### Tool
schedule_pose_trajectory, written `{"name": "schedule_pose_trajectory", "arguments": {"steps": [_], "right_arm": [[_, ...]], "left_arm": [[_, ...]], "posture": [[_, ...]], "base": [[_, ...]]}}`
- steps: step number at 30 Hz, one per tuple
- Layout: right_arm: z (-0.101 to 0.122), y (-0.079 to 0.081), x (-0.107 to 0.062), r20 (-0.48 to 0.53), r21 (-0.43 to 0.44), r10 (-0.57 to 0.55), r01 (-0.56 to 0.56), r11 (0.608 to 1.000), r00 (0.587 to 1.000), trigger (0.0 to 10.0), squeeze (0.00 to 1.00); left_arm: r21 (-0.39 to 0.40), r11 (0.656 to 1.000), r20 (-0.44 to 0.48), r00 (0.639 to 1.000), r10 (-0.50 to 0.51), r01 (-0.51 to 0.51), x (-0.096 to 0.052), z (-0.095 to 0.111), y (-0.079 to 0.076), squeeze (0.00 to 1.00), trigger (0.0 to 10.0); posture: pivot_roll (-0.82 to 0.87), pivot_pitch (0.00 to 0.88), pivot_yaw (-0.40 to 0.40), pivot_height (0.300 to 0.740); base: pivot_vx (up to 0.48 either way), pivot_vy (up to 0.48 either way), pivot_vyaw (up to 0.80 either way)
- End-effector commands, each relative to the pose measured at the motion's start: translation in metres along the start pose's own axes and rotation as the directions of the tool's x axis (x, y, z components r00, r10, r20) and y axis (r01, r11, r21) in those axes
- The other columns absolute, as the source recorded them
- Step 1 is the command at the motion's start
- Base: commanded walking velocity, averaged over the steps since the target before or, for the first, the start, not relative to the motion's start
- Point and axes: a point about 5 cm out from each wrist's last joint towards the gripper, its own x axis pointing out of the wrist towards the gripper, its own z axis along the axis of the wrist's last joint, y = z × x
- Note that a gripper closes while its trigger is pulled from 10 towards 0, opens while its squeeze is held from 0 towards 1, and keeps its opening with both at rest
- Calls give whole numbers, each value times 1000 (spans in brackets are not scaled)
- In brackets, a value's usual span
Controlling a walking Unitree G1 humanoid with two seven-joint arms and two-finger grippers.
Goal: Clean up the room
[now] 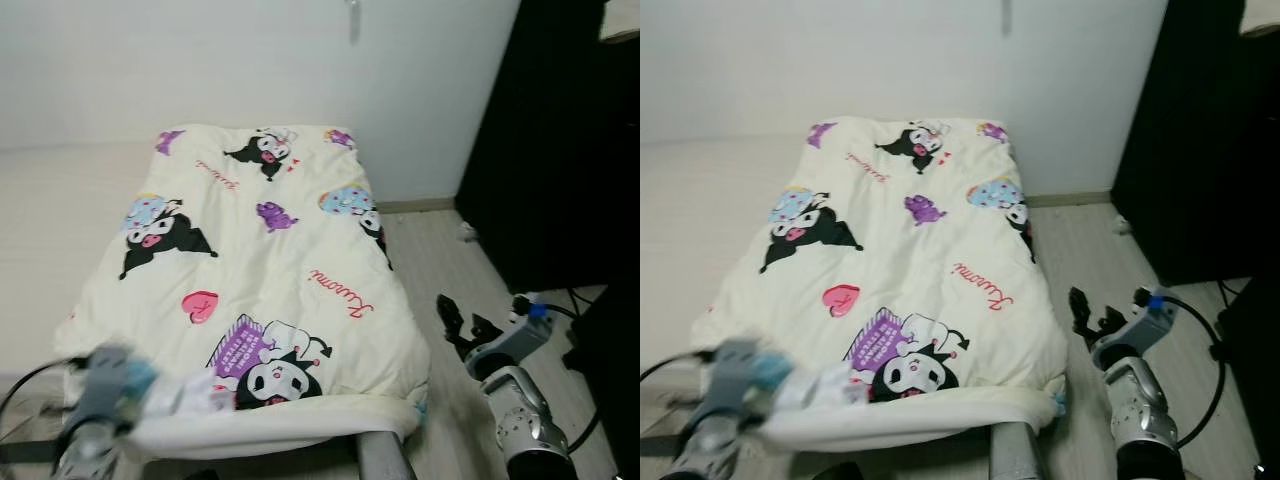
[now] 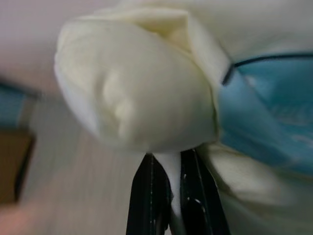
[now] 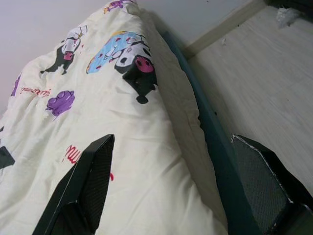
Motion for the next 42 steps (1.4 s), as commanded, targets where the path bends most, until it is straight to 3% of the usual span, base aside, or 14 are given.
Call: {"name": "schedule_pose_trajectory", "arguments": {"steps": [1,3,4,7,12,13,17,23,29,34,35,36,39,42], "right_arm": [[-7,4,1,-22,1,11,-11,1000,1000,10000,0],[-9,5,1,-29,-2,15,-15,1000,999,10000,0],[-10,5,1,-34,-3,17,-17,1000,999,10000,0],[-11,5,1,-42,-5,17,-17,1000,999,10000,0],[-12,4,1,-47,-10,16,-17,1000,999,10000,0],[-11,4,1,-47,-11,17,-17,1000,999,10000,0],[-11,4,1,-46,-13,20,-21,1000,999,10000,0],[-19,6,0,-77,-14,38,-39,999,996,10000,0],[-38,10,-4,-135,-3,58,-59,998,989,10000,0],[-56,15,-11,-192,10,107,-107,994,975,10000,0],[-62,15,-12,-215,5,111,-113,994,970,10000,0],[-69,14,-15,-244,-3,107,-111,994,964,10000,0],[-75,13,-17,-273,-12,98,-105,994,957,10000,0],[-96,5,-27,-369,-45,54,-76,996,928,10000,0]], "left_arm": [[-9,996,-110,990,87,-88,0,-26,25,0,0],[-15,995,-171,981,94,-98,-5,-44,27,0,0],[-3,996,-228,970,82,-85,-12,-61,26,0,10000],[7,999,-348,936,49,-50,-30,-94,15,0,10000],[3,1000,-394,919,17,-17,-39,-105,5,0,10000],[-15,1000,-399,917,-5,-2,-40,-106,2,1000,10000],[-76,995,-384,919,-92,67,-41,-102,-10,1000,10000],[-62,991,-374,918,-133,118,-42,-98,-19,1000,10000],[-20,994,-399,911,-107,108,-42,-104,-11,1000,10000],[-85,993,-325,940,-109,85,-31,-86,-6,1000,10000],[-107,989,-283,951,-127,100,-27,-76,-8,898,10000],[-122,987,-236,963,-128,101,-22,-63,-9,0,10000],[-130,987,-193,974,-122,98,-17,-52,-10,0,10000],[-228,973,-119,992,-50,22,-3,-20,0,0,10000]], "posture": [[-138,88,63,525],[-137,88,64,525],[-136,89,63,525],[-139,89,60,525],[-142,88,59,525],[-149,84,61,525],[-149,84,61,525],[-152,74,63,525],[-159,68,66,525],[-159,53,59,535],[-159,52,57,539],[-157,44,53,544],[-157,44,53,554],[-146,14,45,568]], "base": [[0,0,0],[0,0,0],[0,0,0],[0,0,0],[0,0,0],[0,0,0],[0,0,0],[0,0,0],[0,0,0],[0,0,0],[0,0,0],[0,0,0],[0,0,0],[0,0,0]]}}
